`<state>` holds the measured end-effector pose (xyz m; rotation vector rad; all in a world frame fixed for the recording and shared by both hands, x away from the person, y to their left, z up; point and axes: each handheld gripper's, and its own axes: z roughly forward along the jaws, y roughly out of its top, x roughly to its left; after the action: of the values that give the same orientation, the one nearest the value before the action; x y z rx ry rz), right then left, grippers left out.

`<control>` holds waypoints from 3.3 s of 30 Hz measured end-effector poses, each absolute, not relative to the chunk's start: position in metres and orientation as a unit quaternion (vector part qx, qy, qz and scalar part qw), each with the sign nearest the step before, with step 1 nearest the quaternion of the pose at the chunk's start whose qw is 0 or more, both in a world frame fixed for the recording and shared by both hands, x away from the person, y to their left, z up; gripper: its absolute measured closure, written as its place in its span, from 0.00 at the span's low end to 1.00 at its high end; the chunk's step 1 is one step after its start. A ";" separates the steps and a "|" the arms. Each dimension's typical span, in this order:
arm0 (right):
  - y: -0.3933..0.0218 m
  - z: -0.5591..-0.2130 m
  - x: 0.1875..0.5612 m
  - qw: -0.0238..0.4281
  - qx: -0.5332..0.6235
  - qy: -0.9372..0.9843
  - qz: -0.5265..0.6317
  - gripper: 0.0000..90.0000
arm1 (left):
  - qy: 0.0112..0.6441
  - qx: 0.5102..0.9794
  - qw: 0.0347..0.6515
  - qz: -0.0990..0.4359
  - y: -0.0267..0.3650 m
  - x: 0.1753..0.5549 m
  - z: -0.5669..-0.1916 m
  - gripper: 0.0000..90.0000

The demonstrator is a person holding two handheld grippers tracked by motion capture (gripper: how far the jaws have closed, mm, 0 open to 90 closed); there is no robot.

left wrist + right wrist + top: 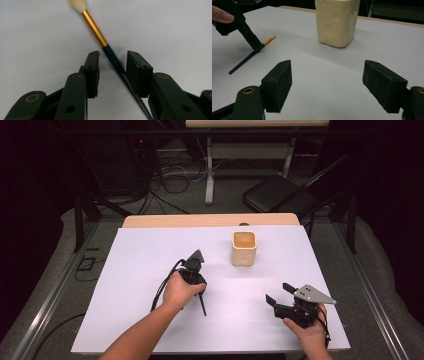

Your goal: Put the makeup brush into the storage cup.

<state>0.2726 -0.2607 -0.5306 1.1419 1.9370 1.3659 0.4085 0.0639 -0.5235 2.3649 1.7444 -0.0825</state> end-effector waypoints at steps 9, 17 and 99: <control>-0.261 -0.531 0.273 0.253 0.420 0.712 0.503 0.26 | 0.593 0.799 0.098 -0.028 0.066 0.410 -0.524 0.75; -0.261 -0.531 0.273 0.253 0.419 0.713 0.502 0.26 | 0.592 0.800 0.093 -0.025 0.067 0.411 -0.524 0.81; -0.261 -0.532 0.274 0.248 0.423 0.714 0.499 0.26 | 0.524 0.819 0.235 -0.018 0.130 0.401 -0.467 0.92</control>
<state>0.2741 -0.2607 -0.5324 1.1539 1.9464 1.3587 0.4011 0.1299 -0.4669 2.2463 1.4366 -0.0506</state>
